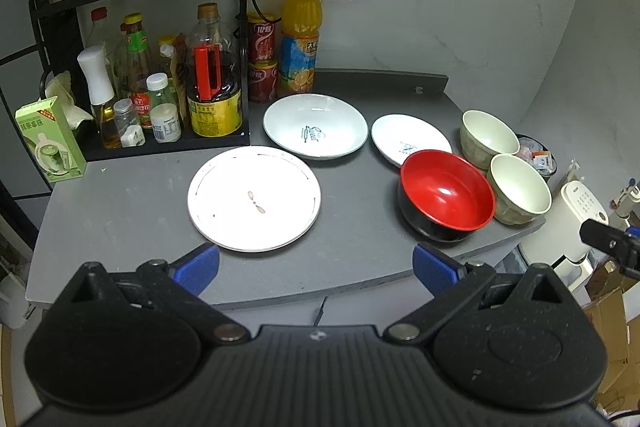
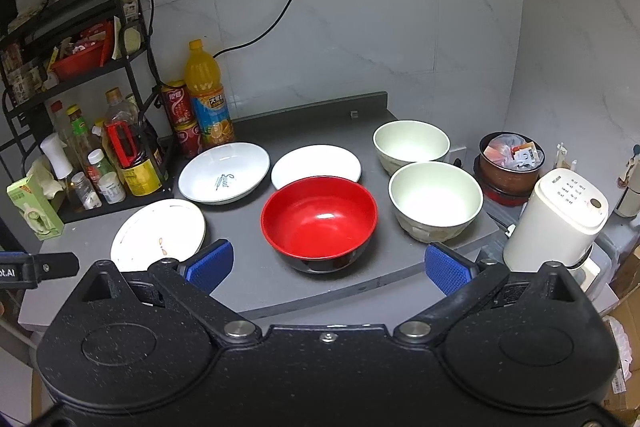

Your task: Organize plates and bowls

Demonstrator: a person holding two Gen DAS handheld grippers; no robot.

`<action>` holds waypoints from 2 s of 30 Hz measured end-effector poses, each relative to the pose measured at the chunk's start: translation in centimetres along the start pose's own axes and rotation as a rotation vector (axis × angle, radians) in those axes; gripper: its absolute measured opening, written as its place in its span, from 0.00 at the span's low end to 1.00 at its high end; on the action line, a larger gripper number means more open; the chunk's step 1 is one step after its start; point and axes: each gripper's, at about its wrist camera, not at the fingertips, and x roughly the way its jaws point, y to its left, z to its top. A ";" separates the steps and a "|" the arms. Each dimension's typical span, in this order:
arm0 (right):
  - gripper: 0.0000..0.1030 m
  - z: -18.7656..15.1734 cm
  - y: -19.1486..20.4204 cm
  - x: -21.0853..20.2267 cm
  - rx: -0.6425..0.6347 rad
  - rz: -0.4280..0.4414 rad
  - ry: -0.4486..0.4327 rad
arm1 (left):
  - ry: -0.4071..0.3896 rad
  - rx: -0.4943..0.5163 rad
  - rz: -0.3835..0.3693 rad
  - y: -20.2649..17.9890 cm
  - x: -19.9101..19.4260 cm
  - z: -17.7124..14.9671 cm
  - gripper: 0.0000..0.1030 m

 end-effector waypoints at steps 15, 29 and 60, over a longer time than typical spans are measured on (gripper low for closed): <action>1.00 1.2 -3.0 2.8 0.068 -0.019 0.008 | 0.024 0.045 -0.025 -3.9 3.2 2.6 0.99; 1.00 2.6 -6.7 8.3 0.145 -0.100 0.040 | 0.078 0.097 -0.139 -8.7 10.9 7.0 0.99; 0.85 3.6 -14.6 18.9 0.351 -0.229 0.179 | 0.218 0.296 -0.308 -20.4 24.6 12.6 0.90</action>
